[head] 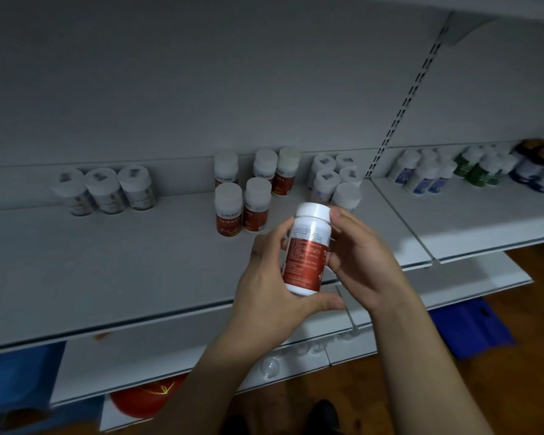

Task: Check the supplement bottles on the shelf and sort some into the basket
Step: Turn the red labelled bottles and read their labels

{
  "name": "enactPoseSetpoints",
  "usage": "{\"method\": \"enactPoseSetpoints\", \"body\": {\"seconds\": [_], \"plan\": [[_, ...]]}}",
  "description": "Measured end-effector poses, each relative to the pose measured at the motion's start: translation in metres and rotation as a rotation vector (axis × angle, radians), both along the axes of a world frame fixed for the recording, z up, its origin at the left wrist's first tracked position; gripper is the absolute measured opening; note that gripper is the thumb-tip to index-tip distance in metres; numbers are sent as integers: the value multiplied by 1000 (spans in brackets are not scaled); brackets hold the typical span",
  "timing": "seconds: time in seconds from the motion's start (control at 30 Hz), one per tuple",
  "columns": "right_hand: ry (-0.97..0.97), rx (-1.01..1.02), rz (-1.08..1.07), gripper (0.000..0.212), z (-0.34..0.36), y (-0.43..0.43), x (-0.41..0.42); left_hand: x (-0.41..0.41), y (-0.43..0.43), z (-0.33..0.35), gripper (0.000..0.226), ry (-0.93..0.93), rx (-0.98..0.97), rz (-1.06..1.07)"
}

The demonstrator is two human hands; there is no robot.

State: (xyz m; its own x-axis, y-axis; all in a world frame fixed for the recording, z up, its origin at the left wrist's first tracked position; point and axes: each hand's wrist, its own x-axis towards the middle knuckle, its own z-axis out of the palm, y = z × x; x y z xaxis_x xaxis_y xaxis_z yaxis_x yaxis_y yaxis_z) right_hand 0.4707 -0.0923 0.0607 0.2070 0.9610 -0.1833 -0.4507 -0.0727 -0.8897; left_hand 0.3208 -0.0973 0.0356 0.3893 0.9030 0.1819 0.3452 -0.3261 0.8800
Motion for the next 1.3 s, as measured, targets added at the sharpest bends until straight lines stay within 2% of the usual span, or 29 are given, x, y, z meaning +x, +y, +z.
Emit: {"method": "enactPoseSetpoints", "body": {"seconds": [0.2, 0.3, 0.47, 0.67, 0.87, 0.97, 1.03, 1.13, 1.3], "plan": [[278, 77, 132, 44, 0, 0, -2, 0, 0, 3, 116, 159, 223, 70], [289, 132, 173, 57, -1, 1, -5, -2, 0, 0, 115, 136, 271, 117], [281, 175, 249, 58, -1, 6, -5, -8, 4, -2, 115, 71, 257, 101], [65, 124, 160, 69, 6, 13, -10, -14, 10, -7, 113, -35, 121, 18], [-157, 27, 45, 40, 14, 19, -20, -21, 17, -14, 94, -115, -45, -20], [-271, 21, 37, 34, 18, 22, -18, -25, 17, -15, 86, -183, -89, -78], [-336, 27, 29, 38, 19, 25, -15, -26, 18, -15, 76, -186, -80, -122], [-372, 20, 45, 45, 20, 28, -9, -30, 22, -15, 69, -190, -81, -138], [-321, 30, 110, 34, 22, 26, -2, -34, 27, -14, 75, -130, -54, -150]]}}
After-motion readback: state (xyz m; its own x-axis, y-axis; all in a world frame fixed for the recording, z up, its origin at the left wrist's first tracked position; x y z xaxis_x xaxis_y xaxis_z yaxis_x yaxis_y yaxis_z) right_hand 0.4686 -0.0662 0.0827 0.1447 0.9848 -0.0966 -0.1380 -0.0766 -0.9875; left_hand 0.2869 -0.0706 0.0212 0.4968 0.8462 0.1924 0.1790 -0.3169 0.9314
